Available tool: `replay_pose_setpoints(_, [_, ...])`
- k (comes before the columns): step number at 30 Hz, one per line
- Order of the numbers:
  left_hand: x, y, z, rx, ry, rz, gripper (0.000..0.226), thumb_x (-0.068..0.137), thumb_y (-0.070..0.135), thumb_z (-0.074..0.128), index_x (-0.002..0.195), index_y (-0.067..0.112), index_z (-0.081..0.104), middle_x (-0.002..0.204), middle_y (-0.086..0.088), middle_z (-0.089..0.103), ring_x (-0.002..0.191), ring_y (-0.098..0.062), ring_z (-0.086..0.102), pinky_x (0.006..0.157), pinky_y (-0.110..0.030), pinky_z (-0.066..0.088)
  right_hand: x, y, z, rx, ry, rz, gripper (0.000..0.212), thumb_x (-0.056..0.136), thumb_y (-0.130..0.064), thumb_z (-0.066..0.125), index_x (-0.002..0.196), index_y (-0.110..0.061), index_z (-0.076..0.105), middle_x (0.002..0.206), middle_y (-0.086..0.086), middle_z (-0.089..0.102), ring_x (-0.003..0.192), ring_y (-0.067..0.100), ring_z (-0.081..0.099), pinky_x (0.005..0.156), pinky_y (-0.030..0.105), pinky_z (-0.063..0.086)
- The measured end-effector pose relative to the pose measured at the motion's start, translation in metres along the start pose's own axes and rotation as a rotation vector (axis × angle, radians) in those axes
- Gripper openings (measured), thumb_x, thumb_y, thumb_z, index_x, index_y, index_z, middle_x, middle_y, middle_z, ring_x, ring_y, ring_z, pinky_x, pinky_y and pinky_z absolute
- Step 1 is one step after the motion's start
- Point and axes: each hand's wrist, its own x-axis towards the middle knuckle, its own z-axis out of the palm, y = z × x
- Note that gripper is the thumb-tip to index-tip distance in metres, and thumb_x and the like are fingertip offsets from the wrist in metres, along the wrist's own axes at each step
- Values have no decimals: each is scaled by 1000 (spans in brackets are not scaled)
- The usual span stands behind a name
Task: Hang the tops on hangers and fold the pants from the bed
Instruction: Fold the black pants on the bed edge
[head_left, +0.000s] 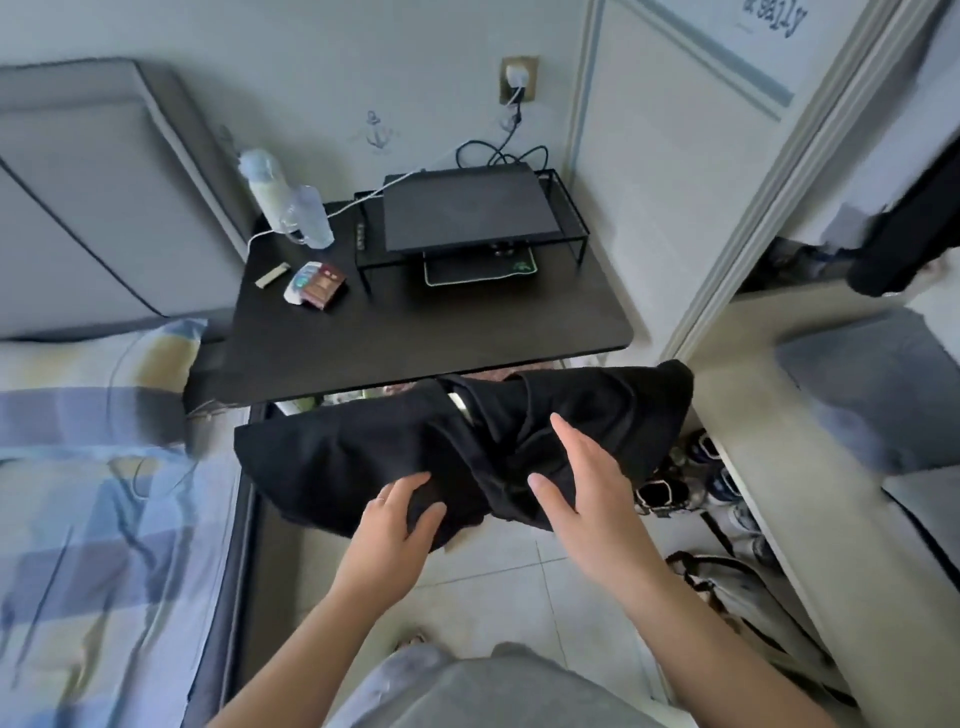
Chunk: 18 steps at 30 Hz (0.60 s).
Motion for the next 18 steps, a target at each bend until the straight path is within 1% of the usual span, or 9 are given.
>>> replay_pose_setpoints(2, [0,-16,-15,-74,111,-71,43,100,40,55,140,26,51,130,11,55,122,-12,49,97,-29,41,11,-17,12,12,-42,-40,64,100,-40,54,156,-33,26,157,-18,34,141,-7,23,120,32,23])
replay_pose_setpoints(5, [2,-43,-38,-232,253,-207,43,99,40,57,138,23,52,134,8,56,117,-8,49,98,-29,40,26,-41,34,40,-98,-53,65,99,-39,56,156,-32,26,154,-16,40,142,3,33,119,38,29])
replay_pose_setpoints(7, [5,-62,-53,-327,313,-300,47,98,43,59,139,22,49,135,7,55,118,-10,51,100,-32,42,31,-55,51,57,-113,-32,67,98,-37,59,156,-31,27,148,-13,45,138,6,40,116,38,34])
replay_pose_setpoints(10, [7,-87,-75,-432,403,-407,60,93,48,65,141,20,43,135,5,52,127,-20,52,106,-38,43,37,-69,75,66,-86,17,70,96,-35,63,156,-27,28,140,-11,47,131,4,44,107,29,39])
replay_pose_setpoints(13, [11,-105,-95,-478,404,-425,70,89,51,69,145,23,38,142,6,47,131,-17,48,109,-41,43,43,-79,92,97,20,94,65,93,-33,67,149,-27,35,129,-14,46,117,2,46,95,21,37])
replay_pose_setpoints(14, [13,-108,-101,-498,374,-410,65,89,51,69,142,24,42,138,8,51,127,-16,51,106,-39,46,44,-81,97,126,47,118,63,92,-31,68,146,-29,36,126,-16,47,112,0,47,92,19,37])
replay_pose_setpoints(16, [19,-107,-112,-513,280,-357,41,91,50,67,123,25,56,118,14,65,112,-11,62,84,-26,52,46,-85,104,177,75,171,57,91,-27,70,136,-34,36,115,-18,53,102,0,53,82,17,40])
replay_pose_setpoints(17, [20,-105,-117,-511,240,-322,31,92,49,65,113,26,60,106,15,69,104,-9,66,75,-21,50,47,-86,106,190,89,202,53,91,-27,70,130,-36,36,109,-15,56,98,2,57,75,16,42])
replay_pose_setpoints(18, [21,-102,-121,-520,216,-288,24,93,48,65,107,28,63,100,15,71,99,-8,67,71,-19,49,49,-88,107,203,113,232,48,91,-27,71,123,-36,36,103,-11,58,93,5,59,70,17,43])
